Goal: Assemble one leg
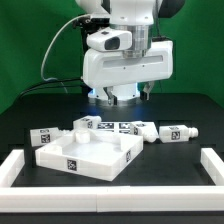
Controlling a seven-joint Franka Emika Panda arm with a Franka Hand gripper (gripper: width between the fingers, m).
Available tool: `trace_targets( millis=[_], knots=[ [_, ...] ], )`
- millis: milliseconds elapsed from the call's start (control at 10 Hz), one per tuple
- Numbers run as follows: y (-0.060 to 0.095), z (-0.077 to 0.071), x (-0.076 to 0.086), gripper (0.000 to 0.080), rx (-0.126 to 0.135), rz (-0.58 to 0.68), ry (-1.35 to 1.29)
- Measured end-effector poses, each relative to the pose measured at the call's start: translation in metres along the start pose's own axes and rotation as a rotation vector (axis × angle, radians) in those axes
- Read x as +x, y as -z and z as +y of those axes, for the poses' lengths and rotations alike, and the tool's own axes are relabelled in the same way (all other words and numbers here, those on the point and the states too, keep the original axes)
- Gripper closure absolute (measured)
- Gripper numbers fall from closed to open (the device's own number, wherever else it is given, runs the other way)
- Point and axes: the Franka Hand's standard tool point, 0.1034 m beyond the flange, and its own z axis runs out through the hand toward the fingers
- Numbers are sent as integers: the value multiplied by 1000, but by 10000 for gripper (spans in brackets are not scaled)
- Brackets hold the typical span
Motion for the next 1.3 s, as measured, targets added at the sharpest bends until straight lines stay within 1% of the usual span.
trace_targets(
  millis=[100, 200, 300, 400, 500, 600, 700, 900, 1000, 1100, 1200, 1300],
  knots=[
    [-3, 13, -1, 151, 15, -6, -36],
    [-1, 38, 2, 151, 18, -2, -113],
    [-7, 58, -3, 151, 14, -1, -210],
    [-17, 71, -10, 151, 42, -17, -179],
    [-24, 90, -17, 151, 94, -20, -219],
    [-22, 90, -15, 151, 82, -21, -255],
    [-22, 84, -12, 151, 84, -20, -234],
    [-23, 84, -13, 151, 85, -22, -237],
    [-23, 88, -14, 151, 89, -19, -283],
    [-23, 102, -17, 151, 87, -16, -409],
    [-27, 108, -24, 151, 94, -31, -503],
    [-30, 110, -29, 151, 172, -67, -594]
  ],
)
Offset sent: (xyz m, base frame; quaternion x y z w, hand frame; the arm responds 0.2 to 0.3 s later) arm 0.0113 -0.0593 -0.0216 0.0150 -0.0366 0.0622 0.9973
